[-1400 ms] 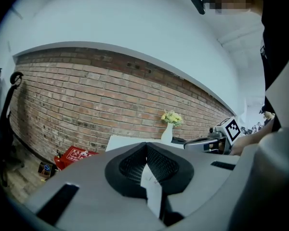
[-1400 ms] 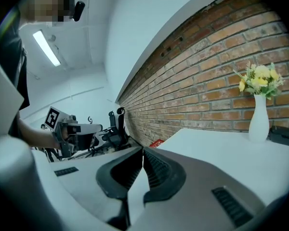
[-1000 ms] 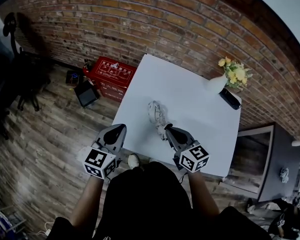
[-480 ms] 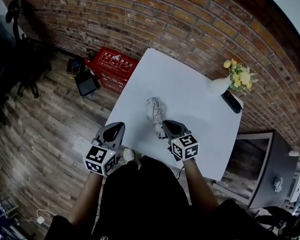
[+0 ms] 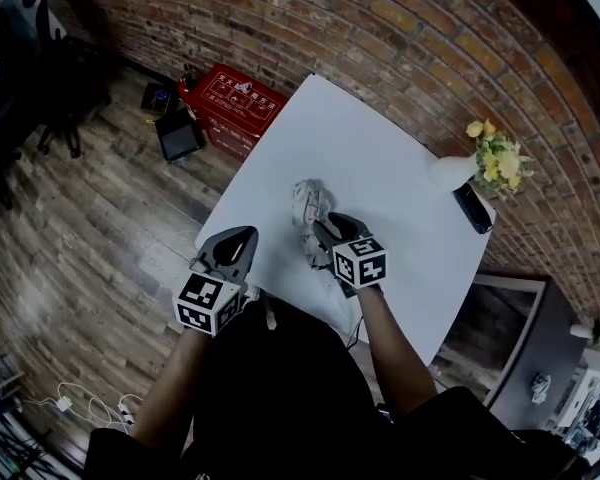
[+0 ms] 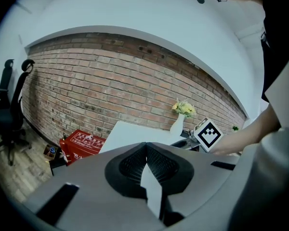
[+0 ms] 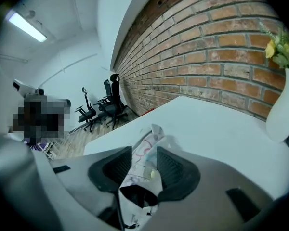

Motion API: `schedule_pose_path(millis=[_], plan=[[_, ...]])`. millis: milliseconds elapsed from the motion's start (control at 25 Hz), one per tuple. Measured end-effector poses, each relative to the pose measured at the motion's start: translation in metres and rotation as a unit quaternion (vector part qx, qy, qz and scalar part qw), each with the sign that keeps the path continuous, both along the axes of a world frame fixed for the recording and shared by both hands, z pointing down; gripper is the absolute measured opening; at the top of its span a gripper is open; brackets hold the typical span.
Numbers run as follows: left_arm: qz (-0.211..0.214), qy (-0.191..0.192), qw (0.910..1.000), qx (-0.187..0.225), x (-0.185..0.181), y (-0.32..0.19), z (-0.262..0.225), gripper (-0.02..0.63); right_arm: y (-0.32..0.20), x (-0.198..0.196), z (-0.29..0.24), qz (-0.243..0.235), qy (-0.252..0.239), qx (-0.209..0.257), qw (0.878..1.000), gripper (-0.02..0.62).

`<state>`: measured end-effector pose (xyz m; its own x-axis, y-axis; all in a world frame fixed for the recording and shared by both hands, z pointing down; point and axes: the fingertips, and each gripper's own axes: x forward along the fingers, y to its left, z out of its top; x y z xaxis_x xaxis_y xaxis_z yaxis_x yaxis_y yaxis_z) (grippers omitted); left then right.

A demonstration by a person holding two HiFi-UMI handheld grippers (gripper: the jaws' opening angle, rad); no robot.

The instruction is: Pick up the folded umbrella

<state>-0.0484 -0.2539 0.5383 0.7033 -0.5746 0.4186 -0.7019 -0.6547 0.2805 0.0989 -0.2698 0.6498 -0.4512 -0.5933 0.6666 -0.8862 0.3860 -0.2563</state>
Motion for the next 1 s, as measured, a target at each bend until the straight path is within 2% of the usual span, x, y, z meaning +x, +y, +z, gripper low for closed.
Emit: schedule_pose_path(millis=[200, 320, 560, 800, 920, 1000], plan=[[-0.003, -0.006, 0.9999, -0.011, 0.001, 0.004, 0.009, 0.014, -0.017, -0.010, 0.017, -0.028, 0.017, -0.020, 0.999, 0.256], [-0.012, -0.009, 0.9997, -0.020, -0.003, 0.005, 0.016, 0.014, -0.021, -0.014, 0.027, -0.039, 0.024, -0.035, 0.998, 0.294], [-0.019, -0.008, 0.9996, -0.021, -0.003, 0.003, 0.018, 0.014, -0.026, -0.017, 0.036, -0.051, 0.029, -0.054, 0.997, 0.321], [-0.029, -0.008, 0.9993, -0.022, -0.006, 0.003, 0.021, 0.014, -0.027, -0.018, 0.041, -0.061, 0.014, -0.085, 0.994, 0.334], [-0.033, -0.008, 0.9991, -0.026, -0.009, 0.004, 0.025, 0.014, -0.027, -0.022, 0.041, -0.065, 0.003, -0.097, 0.993, 0.377], [-0.034, -0.008, 0.9990, -0.027, -0.010, 0.003, 0.026, 0.014, -0.028, -0.023, 0.043, -0.065, 0.007, -0.100, 0.993, 0.380]])
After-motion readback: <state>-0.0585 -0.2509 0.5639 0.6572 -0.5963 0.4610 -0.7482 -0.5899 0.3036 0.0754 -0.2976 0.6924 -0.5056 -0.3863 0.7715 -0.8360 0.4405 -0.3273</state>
